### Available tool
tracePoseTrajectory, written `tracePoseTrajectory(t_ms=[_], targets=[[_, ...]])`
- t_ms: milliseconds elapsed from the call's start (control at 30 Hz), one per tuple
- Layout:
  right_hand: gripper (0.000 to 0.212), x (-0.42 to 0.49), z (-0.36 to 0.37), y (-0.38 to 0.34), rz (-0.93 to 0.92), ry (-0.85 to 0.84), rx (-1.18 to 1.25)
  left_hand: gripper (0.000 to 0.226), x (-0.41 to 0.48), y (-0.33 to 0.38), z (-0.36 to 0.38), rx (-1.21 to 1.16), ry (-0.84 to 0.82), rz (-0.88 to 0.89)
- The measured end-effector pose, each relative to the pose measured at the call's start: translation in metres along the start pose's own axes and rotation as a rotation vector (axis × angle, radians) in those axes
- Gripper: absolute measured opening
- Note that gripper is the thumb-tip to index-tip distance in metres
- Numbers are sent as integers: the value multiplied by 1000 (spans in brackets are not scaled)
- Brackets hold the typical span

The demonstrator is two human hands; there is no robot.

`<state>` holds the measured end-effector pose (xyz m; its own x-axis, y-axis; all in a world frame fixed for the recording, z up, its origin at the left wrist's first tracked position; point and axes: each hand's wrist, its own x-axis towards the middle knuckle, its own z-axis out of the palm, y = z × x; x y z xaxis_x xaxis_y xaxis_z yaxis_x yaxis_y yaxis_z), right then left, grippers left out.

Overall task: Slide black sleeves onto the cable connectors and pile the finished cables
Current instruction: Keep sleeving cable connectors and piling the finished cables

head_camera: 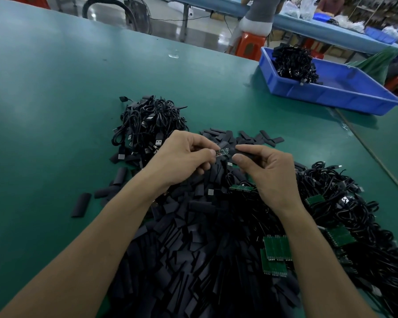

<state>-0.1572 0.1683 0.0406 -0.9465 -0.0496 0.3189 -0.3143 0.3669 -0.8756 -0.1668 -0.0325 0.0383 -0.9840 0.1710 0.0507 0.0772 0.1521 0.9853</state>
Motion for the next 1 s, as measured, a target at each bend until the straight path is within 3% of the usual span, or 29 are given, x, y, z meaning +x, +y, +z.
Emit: tracePoseTrajectory(t_ms=[333, 533, 700, 1000], targets=[[22, 2, -5, -5, 7, -220, 14, 16, -2, 0, -5, 44, -105, -9], [18, 1, -5, -3, -49, -170, 13, 7, 0, -4, -5, -9, -60, -5], [14, 0, -4, -1, -73, -142, -7, 32, -3, -3, -5, 171, -65, -78], [21, -1, -1, 1, -94, -154, -10, 21, -6, 0, -2, 35, -107, -110]])
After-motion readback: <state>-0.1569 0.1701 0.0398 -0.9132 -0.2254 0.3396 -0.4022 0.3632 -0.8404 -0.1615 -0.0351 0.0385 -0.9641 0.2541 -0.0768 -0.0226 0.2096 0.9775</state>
